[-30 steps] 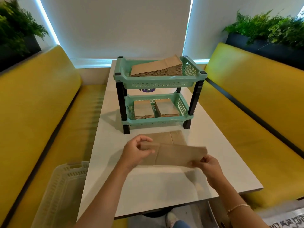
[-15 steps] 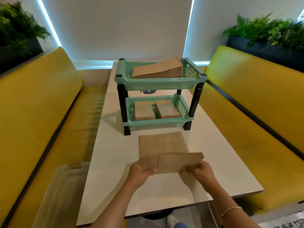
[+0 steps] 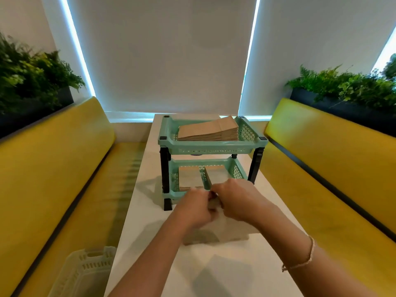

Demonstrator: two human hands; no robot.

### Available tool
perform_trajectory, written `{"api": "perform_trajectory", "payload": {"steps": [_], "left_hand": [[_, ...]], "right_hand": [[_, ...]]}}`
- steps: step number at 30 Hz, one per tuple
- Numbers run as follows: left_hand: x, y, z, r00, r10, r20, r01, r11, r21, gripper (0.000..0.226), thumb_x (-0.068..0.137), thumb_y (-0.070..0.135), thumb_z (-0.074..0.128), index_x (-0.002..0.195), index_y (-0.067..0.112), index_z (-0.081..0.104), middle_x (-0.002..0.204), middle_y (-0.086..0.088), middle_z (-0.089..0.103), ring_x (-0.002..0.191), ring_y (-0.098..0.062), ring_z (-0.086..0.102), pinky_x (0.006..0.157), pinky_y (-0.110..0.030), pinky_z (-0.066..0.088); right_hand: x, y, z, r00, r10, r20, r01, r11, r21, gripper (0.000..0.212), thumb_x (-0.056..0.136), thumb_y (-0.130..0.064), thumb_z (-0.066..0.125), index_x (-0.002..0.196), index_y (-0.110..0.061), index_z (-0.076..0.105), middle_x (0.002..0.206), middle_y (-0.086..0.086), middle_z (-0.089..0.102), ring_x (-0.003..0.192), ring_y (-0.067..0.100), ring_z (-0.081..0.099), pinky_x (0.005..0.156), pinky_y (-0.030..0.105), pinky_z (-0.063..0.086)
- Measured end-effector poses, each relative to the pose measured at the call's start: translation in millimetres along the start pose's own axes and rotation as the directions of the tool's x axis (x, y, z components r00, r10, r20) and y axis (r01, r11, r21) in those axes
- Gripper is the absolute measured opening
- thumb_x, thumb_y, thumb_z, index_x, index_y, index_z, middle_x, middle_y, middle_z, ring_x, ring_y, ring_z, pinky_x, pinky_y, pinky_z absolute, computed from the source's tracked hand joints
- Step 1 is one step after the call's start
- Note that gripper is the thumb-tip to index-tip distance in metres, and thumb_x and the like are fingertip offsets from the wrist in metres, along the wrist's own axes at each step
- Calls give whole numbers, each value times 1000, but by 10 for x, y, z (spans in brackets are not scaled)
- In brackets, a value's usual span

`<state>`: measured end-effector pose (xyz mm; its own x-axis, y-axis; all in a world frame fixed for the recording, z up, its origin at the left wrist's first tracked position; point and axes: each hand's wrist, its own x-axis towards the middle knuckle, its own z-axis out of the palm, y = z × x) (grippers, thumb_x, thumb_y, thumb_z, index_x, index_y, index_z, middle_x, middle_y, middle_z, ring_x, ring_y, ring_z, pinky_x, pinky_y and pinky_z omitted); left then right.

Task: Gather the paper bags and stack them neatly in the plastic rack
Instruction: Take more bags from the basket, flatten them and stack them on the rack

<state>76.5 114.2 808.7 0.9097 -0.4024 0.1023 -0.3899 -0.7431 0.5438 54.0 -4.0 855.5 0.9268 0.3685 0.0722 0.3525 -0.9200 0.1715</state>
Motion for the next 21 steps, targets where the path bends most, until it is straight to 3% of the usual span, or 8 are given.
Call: {"api": "perform_trajectory", "payload": {"steps": [2, 4, 8, 10, 12, 17, 19, 21], "left_hand": [[64, 34, -187, 997, -25, -79, 19, 997, -80, 15, 81, 19, 65, 96, 17, 67, 92, -4, 67, 78, -13, 54, 69, -24, 45], [136, 20, -380, 983, -110, -144, 57, 942, -330, 20, 76, 15, 72, 94, 22, 69, 85, 3, 68, 78, -12, 61, 71, -26, 51], [359, -148, -639, 975, -144, -167, 35, 848, -529, 21, 74, 20, 78, 90, 29, 66, 90, 12, 71, 85, -5, 67, 81, -27, 55], [513, -241, -747, 968, -164, -191, 46, 862, -505, 18, 78, 24, 74, 90, 32, 62, 93, 10, 69, 86, -8, 66, 77, -25, 55], [722, -334, -888, 933, -226, -280, 38, 835, -548, 19, 80, 20, 72, 92, 28, 59, 88, 8, 67, 83, -9, 64, 72, -20, 52], [1333, -367, -1276, 873, -386, -298, -97, 462, -881, 9, 92, 7, 55, 89, 15, 59, 86, -5, 65, 76, -17, 61, 68, -26, 54], [1603, -379, -1335, 869, -412, -273, -54, 471, -881, 8, 94, 6, 52, 94, 13, 56, 86, -7, 64, 71, -19, 60, 65, -31, 54], [1848, -445, -1326, 830, -466, -305, 20, 572, -820, 12, 92, 6, 53, 103, 9, 59, 86, -7, 64, 71, -20, 60, 69, -35, 54]], "right_hand": [[46, 74, -200, 999, 4, -36, -5, 999, -32, 28, 92, -15, 48, 119, -19, 55, 108, 7, 63, 100, 26, 61, 77, 32, 47], [99, 211, -451, 995, 16, -96, -16, 1000, 4, 24, 90, -17, 48, 111, -24, 59, 103, 4, 65, 97, 24, 61, 72, 29, 44], [287, 651, -923, 957, 81, -279, -2, 963, 270, 24, 82, -11, 58, 103, -20, 68, 88, 2, 66, 85, 21, 58, 64, 13, 38], [429, 906, -1093, 912, 196, -359, 23, 851, 524, 16, 80, -8, 63, 91, -18, 68, 78, 3, 63, 77, 24, 57, 64, 17, 45], [653, 1137, -1161, 848, 348, -399, 73, 670, 739, 12, 78, -9, 68, 80, -21, 66, 82, 10, 67, 80, 30, 62, 74, 36, 54], [1422, 1554, -968, 777, 599, -194, 99, 187, 977, 17, 80, -5, 68, 94, -13, 65, 84, 7, 65, 72, 25, 63, 75, 41, 56], [1695, 1650, -786, 770, 632, -90, 19, 119, 993, 24, 79, -4, 69, 102, -8, 63, 85, 9, 64, 72, 26, 63, 76, 44, 56], [1921, 1717, -580, 757, 654, -11, -82, 111, 990, 20, 78, -4, 67, 98, -6, 64, 86, 11, 63, 81, 30, 63, 81, 48, 55]]}}
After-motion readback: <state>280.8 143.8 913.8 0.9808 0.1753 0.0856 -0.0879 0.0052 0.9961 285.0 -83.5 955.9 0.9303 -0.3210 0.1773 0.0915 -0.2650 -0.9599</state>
